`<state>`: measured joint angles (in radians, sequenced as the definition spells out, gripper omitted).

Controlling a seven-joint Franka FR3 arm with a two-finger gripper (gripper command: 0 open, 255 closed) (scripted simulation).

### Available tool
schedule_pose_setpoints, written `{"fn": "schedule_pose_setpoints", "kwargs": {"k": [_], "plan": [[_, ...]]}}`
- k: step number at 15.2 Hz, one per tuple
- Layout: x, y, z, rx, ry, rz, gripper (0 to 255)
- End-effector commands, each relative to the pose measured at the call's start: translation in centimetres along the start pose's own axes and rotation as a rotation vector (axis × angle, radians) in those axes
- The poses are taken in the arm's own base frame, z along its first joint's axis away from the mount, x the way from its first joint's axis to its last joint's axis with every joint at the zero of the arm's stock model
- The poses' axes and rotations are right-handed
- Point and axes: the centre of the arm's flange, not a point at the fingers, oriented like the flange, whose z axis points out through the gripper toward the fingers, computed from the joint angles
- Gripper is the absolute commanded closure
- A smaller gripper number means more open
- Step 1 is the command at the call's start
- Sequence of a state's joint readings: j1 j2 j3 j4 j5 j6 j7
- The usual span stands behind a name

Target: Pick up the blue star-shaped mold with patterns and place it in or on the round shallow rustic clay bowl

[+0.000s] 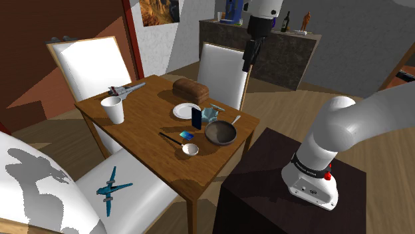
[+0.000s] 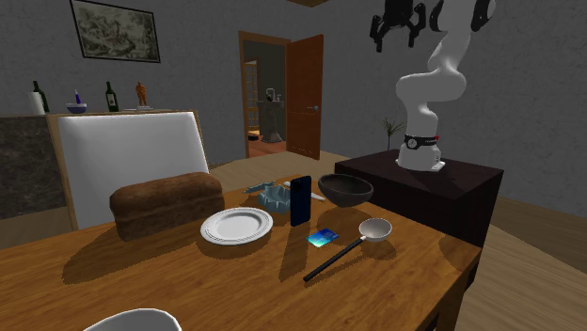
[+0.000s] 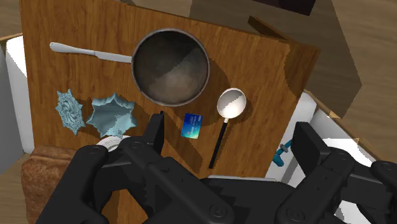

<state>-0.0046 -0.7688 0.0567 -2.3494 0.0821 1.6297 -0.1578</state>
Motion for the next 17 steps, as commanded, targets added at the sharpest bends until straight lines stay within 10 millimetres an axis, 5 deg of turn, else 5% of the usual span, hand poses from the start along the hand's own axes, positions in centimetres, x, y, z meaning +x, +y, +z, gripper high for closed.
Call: {"fn": "schedule_pose_setpoints", "kwargs": {"k": [1, 17], "plan": [[0.0, 0.0, 0.0, 0.0, 0.0, 0.0, 0], [7.7, 10.8, 15.8, -0.064, -0.027, -0.245, 0]]}}
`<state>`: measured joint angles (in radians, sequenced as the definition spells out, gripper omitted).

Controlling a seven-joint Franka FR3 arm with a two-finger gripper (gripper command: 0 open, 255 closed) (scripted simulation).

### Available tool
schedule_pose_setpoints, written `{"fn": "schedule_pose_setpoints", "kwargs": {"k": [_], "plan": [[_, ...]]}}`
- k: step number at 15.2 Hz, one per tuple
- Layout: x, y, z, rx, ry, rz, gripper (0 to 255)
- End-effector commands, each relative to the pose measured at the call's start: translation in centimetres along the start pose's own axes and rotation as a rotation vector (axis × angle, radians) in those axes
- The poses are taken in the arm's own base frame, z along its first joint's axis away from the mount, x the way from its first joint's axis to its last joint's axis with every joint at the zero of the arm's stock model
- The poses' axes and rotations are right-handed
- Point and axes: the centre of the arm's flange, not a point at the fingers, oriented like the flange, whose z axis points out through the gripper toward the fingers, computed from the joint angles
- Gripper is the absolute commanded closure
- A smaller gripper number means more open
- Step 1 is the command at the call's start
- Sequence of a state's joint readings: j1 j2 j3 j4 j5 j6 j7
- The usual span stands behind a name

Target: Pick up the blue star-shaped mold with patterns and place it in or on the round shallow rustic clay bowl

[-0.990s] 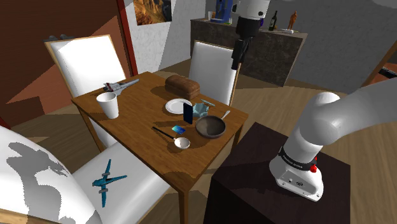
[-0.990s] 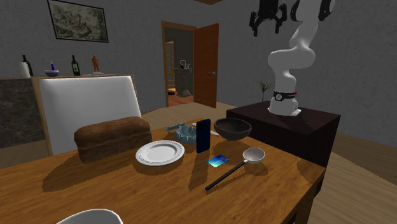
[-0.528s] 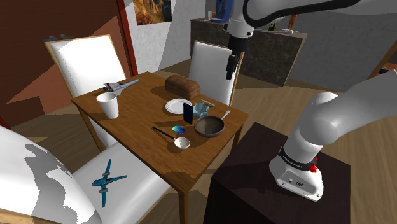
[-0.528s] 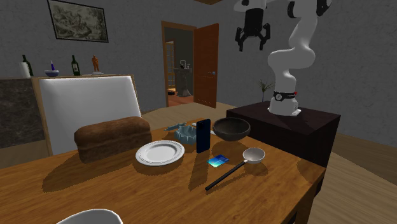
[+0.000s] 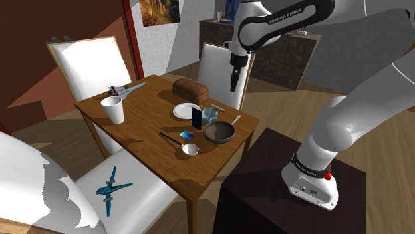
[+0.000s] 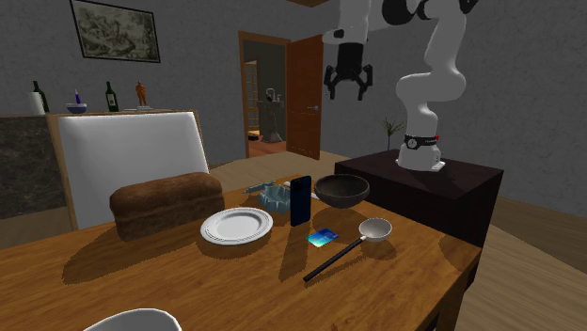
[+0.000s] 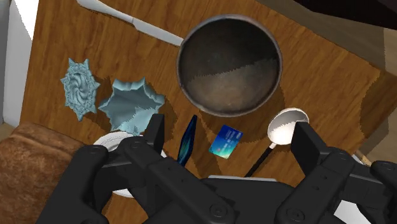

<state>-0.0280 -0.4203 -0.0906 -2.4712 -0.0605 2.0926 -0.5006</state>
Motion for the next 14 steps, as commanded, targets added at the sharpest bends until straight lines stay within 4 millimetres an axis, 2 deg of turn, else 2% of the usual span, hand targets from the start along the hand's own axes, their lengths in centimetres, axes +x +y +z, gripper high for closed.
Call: {"fn": "schedule_pose_setpoints", "kwargs": {"k": [1, 14], "plan": [[0.9, 1.0, 2.2, -0.009, -0.002, -0.033, 0], [7.3, 9.8, 15.0, -0.061, -0.025, -0.232, 0]]}}
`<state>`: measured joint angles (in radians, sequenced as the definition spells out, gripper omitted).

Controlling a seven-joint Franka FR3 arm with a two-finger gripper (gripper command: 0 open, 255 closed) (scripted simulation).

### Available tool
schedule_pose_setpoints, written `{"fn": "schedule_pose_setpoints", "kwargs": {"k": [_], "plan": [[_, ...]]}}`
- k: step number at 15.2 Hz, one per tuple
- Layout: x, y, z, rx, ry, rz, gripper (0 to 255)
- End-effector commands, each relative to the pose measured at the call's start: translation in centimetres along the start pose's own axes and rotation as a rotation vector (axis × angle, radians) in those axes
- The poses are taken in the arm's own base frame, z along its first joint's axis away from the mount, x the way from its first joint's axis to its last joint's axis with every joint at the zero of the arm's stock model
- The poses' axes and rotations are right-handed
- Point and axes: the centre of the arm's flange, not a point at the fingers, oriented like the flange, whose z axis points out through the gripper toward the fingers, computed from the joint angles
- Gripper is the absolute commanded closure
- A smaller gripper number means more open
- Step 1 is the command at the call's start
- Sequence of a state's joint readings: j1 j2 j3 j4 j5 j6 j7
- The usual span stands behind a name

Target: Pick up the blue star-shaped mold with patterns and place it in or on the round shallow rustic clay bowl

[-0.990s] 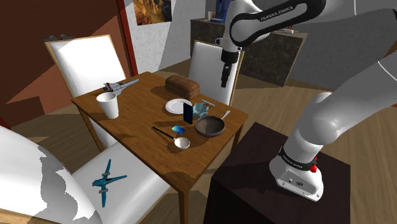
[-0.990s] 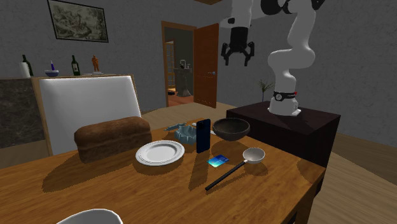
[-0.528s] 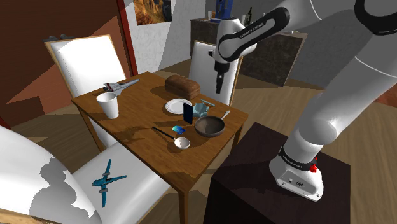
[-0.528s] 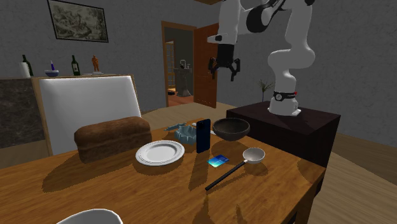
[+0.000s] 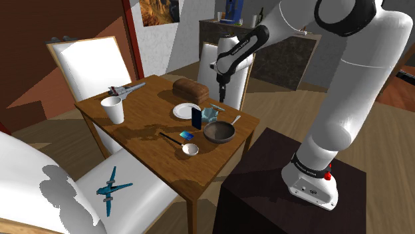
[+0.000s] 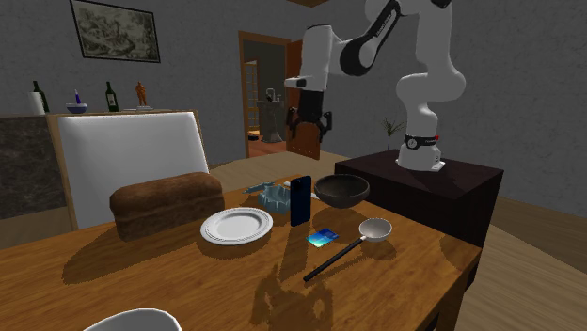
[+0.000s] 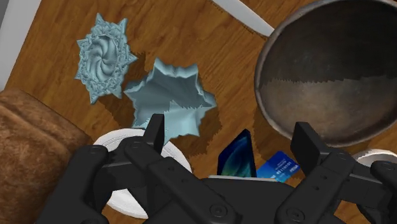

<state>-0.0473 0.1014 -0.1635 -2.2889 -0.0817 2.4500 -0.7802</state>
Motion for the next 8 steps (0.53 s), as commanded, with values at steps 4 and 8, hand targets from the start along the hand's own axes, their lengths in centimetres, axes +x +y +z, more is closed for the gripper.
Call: {"fn": "schedule_pose_setpoints", "kwargs": {"k": [4, 8], "plan": [[2.1, 3.5, 5.2, -0.021, -0.008, -0.078, 0], [4.0, 6.2, 9.2, -0.037, -0.015, -0.14, 0]]}}
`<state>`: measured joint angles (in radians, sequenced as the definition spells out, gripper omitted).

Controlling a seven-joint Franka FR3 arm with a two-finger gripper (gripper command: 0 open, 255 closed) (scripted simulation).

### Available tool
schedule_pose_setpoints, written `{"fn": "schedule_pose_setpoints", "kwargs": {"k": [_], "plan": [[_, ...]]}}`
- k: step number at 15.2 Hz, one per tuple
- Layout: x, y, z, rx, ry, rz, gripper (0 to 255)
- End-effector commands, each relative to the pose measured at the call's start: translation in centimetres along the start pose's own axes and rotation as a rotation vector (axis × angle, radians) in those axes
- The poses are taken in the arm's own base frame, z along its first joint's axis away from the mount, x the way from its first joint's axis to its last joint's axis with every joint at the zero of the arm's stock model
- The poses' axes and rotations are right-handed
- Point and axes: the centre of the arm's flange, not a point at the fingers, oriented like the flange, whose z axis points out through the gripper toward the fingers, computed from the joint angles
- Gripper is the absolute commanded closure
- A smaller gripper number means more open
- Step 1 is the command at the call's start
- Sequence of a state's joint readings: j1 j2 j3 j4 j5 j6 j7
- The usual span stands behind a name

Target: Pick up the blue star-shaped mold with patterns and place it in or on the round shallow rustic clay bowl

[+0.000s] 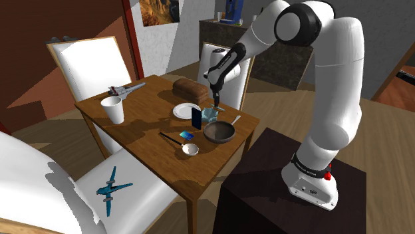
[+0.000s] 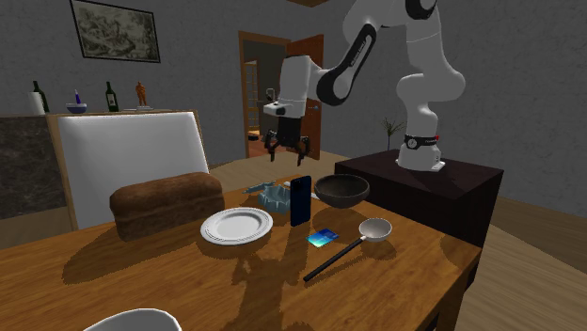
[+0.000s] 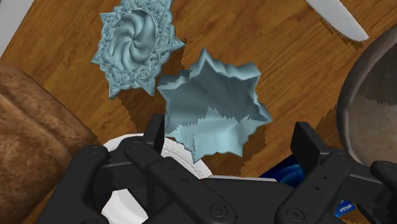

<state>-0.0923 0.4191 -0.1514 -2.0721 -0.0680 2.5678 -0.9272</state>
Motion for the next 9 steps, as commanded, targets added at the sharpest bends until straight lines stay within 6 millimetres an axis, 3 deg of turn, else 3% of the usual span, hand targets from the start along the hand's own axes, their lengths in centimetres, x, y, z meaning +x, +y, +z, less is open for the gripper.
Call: {"fn": "schedule_pose_setpoints", "kwargs": {"k": [1, 6, 9], "plan": [[1.0, 1.6, 1.8, -0.008, -0.003, -0.032, 0], [3.2, 4.8, 6.6, -0.027, -0.011, -0.105, 0], [3.2, 4.9, 8.1, -0.027, -0.011, -0.105, 0]]}}
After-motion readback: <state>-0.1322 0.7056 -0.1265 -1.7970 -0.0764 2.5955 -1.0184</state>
